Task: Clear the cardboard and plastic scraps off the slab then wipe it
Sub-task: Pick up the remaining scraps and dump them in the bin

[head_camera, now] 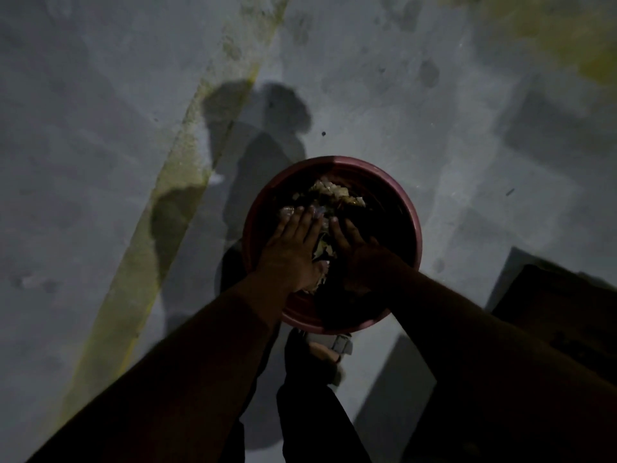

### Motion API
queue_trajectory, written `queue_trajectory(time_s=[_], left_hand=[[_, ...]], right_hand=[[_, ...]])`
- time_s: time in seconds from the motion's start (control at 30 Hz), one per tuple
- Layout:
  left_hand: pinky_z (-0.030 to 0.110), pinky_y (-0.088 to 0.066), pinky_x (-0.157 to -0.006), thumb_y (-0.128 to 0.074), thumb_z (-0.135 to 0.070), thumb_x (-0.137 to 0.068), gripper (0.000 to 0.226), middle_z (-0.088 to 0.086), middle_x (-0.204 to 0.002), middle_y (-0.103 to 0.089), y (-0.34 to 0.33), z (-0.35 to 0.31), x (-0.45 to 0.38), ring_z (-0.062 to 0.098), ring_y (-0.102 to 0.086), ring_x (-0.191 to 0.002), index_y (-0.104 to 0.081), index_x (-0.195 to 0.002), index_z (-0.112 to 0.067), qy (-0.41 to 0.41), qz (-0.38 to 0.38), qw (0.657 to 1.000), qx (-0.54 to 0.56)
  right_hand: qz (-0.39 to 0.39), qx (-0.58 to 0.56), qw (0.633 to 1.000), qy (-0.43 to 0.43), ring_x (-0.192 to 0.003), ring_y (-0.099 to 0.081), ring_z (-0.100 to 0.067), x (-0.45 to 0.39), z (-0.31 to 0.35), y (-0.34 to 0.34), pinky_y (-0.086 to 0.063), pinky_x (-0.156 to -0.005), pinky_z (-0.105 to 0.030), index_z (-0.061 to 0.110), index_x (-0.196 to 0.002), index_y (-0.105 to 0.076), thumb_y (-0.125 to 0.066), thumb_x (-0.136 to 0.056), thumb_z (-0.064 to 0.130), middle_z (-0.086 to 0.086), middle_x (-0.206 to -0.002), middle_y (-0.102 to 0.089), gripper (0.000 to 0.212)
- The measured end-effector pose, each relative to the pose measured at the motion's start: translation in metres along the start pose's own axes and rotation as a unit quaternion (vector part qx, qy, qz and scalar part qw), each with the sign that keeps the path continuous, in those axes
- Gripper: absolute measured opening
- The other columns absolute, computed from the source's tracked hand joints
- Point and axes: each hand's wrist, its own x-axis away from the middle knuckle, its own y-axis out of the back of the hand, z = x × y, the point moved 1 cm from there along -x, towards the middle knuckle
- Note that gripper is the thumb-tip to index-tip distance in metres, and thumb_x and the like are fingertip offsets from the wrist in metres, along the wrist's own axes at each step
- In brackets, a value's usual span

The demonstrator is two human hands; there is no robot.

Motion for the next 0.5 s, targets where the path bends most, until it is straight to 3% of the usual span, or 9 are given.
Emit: queue_trajectory(time_s=[0.13, 0.2, 0.3, 0.4, 0.5], left_hand=[[0.052, 0.011, -0.123, -0.046, -0.056, -0.097, 0.098, 0.015, -0.164, 0.026, 0.023, -0.004, 0.008, 0.035, 0.023, -0.151, 0.019, -0.157, -0.012, 0.02, 0.016, 0.999, 0.045], [0.055, 0.008, -0.121, -0.05, -0.054, -0.092, 0.101, 0.016, -0.165, 0.019, 0.034, -0.005, 0.024, 0.039, 0.017, -0.152, 0.015, -0.158, -0.015, 0.011, -0.021, 0.997, 0.067], [0.06, -0.005, -0.12, -0.05, -0.056, -0.076, 0.105, 0.017, -0.168, -0.001, 0.046, -0.003, 0.053, 0.041, -0.003, -0.154, -0.001, -0.161, -0.018, 0.006, -0.093, 0.994, 0.05], [0.062, -0.01, -0.12, -0.062, -0.056, -0.077, 0.111, 0.017, -0.168, -0.001, 0.063, -0.002, 0.083, 0.04, -0.002, -0.154, 0.001, -0.16, -0.02, 0.005, -0.09, 0.995, 0.041], [0.064, -0.021, -0.117, -0.069, -0.05, -0.074, 0.109, 0.019, -0.166, -0.014, 0.079, -0.002, 0.114, 0.041, -0.012, -0.153, -0.004, -0.155, -0.018, 0.003, -0.12, 0.991, 0.056]], right_hand=[[-0.087, 0.005, 0.996, 0.01, -0.152, 0.014, -0.042, 0.022, 0.007, 0.016, -0.004, -0.122, -0.058, 0.03, -0.159, 0.015, -0.048, -0.093, 0.069, -0.004, -0.168, 0.017, 0.099], [-0.148, 0.013, 0.989, 0.019, -0.151, 0.02, -0.042, 0.041, 0.012, 0.021, -0.001, -0.121, -0.06, 0.026, -0.162, 0.006, -0.043, -0.093, 0.068, -0.006, -0.17, 0.009, 0.093], [-0.233, -0.034, 0.972, 0.019, -0.155, 0.01, -0.036, 0.071, 0.02, 0.028, -0.004, -0.122, -0.057, 0.024, -0.162, -0.007, -0.022, -0.093, 0.064, -0.008, -0.17, -0.005, 0.081], [-0.259, -0.087, 0.962, 0.017, -0.156, 0.001, -0.032, 0.101, 0.033, 0.036, -0.011, -0.123, -0.059, 0.026, -0.161, -0.014, -0.043, -0.103, 0.047, -0.008, -0.169, -0.01, 0.069], [-0.223, -0.121, 0.967, 0.034, -0.147, -0.029, -0.041, 0.127, 0.042, 0.041, -0.035, -0.116, -0.055, 0.018, -0.16, -0.023, -0.074, -0.089, 0.032, -0.017, -0.164, -0.025, 0.089]])
